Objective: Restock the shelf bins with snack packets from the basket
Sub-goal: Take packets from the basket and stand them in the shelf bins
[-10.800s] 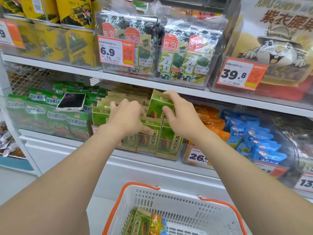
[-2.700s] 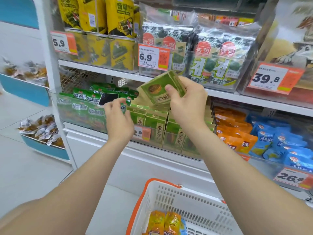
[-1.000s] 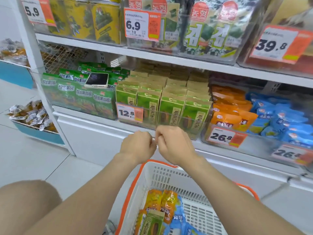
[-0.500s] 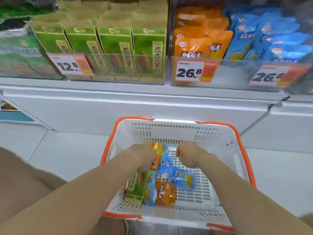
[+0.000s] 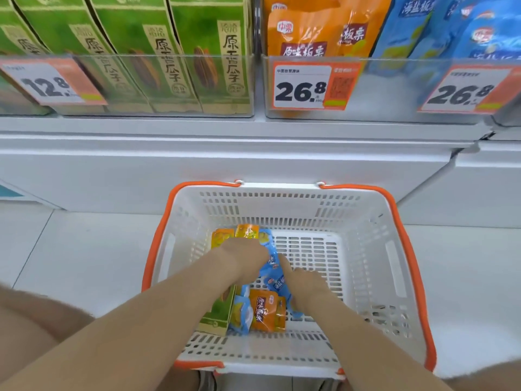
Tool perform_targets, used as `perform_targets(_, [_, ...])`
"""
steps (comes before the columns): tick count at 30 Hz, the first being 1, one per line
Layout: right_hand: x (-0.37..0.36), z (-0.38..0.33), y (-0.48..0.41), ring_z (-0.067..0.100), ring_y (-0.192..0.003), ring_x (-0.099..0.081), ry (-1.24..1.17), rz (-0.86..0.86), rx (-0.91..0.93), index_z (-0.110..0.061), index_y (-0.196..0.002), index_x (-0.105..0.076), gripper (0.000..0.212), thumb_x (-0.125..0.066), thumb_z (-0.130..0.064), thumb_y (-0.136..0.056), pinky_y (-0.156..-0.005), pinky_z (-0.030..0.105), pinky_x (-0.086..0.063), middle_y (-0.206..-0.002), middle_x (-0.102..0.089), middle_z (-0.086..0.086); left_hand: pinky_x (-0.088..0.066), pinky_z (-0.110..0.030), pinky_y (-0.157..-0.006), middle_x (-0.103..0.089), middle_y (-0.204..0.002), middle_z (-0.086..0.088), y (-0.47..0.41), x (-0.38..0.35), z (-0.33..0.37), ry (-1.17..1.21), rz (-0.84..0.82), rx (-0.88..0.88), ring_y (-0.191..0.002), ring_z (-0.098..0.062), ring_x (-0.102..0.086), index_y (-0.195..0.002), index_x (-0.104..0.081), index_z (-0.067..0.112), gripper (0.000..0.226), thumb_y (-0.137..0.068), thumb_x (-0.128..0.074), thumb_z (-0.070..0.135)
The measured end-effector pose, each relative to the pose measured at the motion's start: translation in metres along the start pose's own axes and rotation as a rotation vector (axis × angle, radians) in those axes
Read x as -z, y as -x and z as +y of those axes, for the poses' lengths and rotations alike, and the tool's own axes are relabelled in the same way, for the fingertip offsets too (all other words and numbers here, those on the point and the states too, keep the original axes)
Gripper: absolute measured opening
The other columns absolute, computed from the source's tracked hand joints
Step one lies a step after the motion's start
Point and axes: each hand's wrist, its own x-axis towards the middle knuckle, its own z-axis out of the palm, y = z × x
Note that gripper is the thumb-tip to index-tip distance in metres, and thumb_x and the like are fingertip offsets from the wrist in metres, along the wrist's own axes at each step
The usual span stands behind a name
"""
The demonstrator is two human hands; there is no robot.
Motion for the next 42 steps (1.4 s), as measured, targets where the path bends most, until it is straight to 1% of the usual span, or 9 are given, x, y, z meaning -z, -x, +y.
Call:
perform_targets(4, [0.030,0.000,0.013,0.033,-0.111,-0.063,-0.173,-0.035,-0.027,-0.017,-0.160,-0.018,0.078,-0.065,-0.014,-0.098,-0.080,0.040,-0.051,-0.132,-0.056,0.016,-0.037,-0.033,-0.054,-0.051,-0.077,-0.004,0.003,-0.003,-0.005,0.130,-0.083,0.043,-0.062,-0.021,-0.044,-0.081,-0.054,0.013,0.020,-0.101,-0.048,0.011])
perform_targets(7, [0.048,0.009,0.019,0.025,-0.093,-0.057,-0.323,0.007,0.005,-0.019,-0.142,-0.032,0.071,-0.076,-0.015,-0.087,-0.069,0.036,-0.047,-0.118,-0.057,0.009,-0.040,-0.034,-0.062,-0.056,-0.091,-0.005,0.014,0.007,-0.005,0.273,-0.045,0.082,-0.068,-0.020,-0.046,-0.104,-0.052,0.015,0.005,-0.104,-0.051,0.020])
perform_targets(10, [0.088,0.012,0.032,0.022,-0.089,-0.059,-0.584,0.160,0.065,-0.022,-0.115,-0.044,0.057,-0.083,-0.012,-0.075,-0.064,0.032,-0.049,-0.105,-0.057,0.004,-0.042,-0.038,-0.061,-0.061,-0.099,-0.012,0.025,0.023,0.000,0.520,0.108,0.139,-0.073,-0.023,-0.056,-0.154,-0.022,0.009,0.057,-0.104,-0.049,0.012])
perform_targets(16, [0.181,0.007,0.091,0.019,-0.062,-0.061,-1.043,0.370,0.153,-0.014,-0.080,-0.063,0.034,-0.087,0.001,-0.060,-0.057,0.034,-0.054,-0.070,-0.063,0.003,-0.046,-0.047,-0.066,-0.060,-0.078,-0.010,0.054,0.067,0.020,0.912,0.738,0.061,-0.072,-0.030,-0.059,-0.121,-0.036,0.019,0.017,-0.106,-0.036,0.012])
perform_targets(20, [0.246,0.011,0.140,0.022,-0.069,-0.071,-0.787,0.437,0.167,-0.014,-0.088,-0.072,0.034,-0.097,-0.016,-0.065,-0.062,0.040,-0.064,-0.085,-0.071,0.011,-0.046,-0.056,-0.063,-0.062,-0.079,-0.013,0.082,0.094,0.032,0.895,0.878,-0.075,-0.068,-0.034,-0.058,-0.112,-0.034,0.026,0.024,-0.102,-0.034,0.005])
perform_targets(26, [0.330,0.013,0.204,0.022,-0.102,-0.060,-0.138,0.690,0.233,-0.015,-0.109,-0.073,0.030,-0.080,-0.034,-0.088,-0.089,0.040,-0.054,-0.109,-0.069,0.003,-0.032,-0.039,-0.056,-0.062,-0.086,0.001,0.108,0.156,0.046,0.845,1.217,-0.203,-0.074,-0.023,-0.059,-0.122,-0.038,0.018,0.015,-0.109,-0.037,0.010])
perform_targets(31, [0.392,0.037,0.252,0.023,-0.096,-0.052,-0.094,0.918,0.257,-0.020,-0.114,-0.067,0.021,-0.065,-0.034,-0.099,-0.077,0.035,-0.041,-0.097,-0.057,-0.004,-0.043,-0.041,-0.079,-0.061,-0.114,-0.003,0.109,0.211,0.058,0.819,1.507,-0.163,-0.099,-0.026,-0.059,-0.121,-0.045,0.017,0.016,-0.106,-0.045,0.018])
perform_targets(35, [0.420,0.068,0.261,0.027,-0.098,-0.055,-0.124,1.128,0.216,-0.027,-0.114,-0.062,0.015,-0.061,-0.028,-0.100,-0.081,0.041,-0.049,-0.101,-0.059,-0.005,-0.043,-0.043,-0.086,-0.053,-0.113,-0.007,0.107,0.245,0.064,0.485,1.688,-0.055,-0.102,-0.028,-0.050,-0.113,-0.054,0.012,0.027,-0.086,-0.052,0.013])
perform_targets(42, [0.416,0.107,0.221,0.025,-0.109,-0.057,-0.112,1.237,0.132,-0.028,-0.127,-0.066,0.027,-0.061,-0.022,-0.101,-0.084,0.041,-0.051,-0.116,-0.062,0.001,-0.038,-0.040,-0.095,-0.056,-0.115,-0.005,0.082,0.277,0.067,0.110,1.566,0.093,-0.111,-0.028,-0.050,-0.106,-0.060,0.015,0.027,-0.079,-0.060,0.018])
